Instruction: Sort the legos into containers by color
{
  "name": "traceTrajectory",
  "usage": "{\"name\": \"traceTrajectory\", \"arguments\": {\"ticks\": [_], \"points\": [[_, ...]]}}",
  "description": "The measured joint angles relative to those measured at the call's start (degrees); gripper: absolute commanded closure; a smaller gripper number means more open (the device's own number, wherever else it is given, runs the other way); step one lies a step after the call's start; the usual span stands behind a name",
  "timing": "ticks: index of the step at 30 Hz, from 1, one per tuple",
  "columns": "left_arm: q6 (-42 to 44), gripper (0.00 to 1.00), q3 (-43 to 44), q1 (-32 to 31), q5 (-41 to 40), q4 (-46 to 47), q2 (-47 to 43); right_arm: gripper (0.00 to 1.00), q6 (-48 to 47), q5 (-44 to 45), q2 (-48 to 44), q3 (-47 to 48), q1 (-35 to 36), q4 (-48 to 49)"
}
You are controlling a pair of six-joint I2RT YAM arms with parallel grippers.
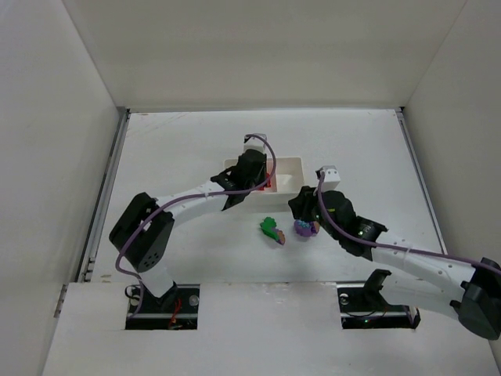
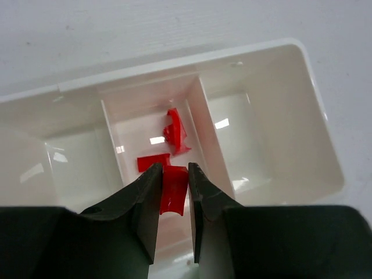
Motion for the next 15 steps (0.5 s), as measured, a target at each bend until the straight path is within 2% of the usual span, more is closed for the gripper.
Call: {"name": "traceTrajectory", "arguments": {"ticks": [3, 8, 15], "points": [[0.57, 0.77, 2.43, 1.03, 0.02, -0.04, 2.91, 0.52, -0.02, -0.07, -1.36, -0.15, 2.38, -2.14], [1.38, 0.55, 4.79, 1.03, 0.2, 0.15, 5.29, 0.43, -0.02, 0.04, -1.09, -0.15, 5.77, -6.01], [1.25, 0.5, 4.66, 1.18, 0.2, 0.13, 4.96, 0.3, -0.09, 1.25, 1.42, -0.11, 14.99, -11.78]]}}
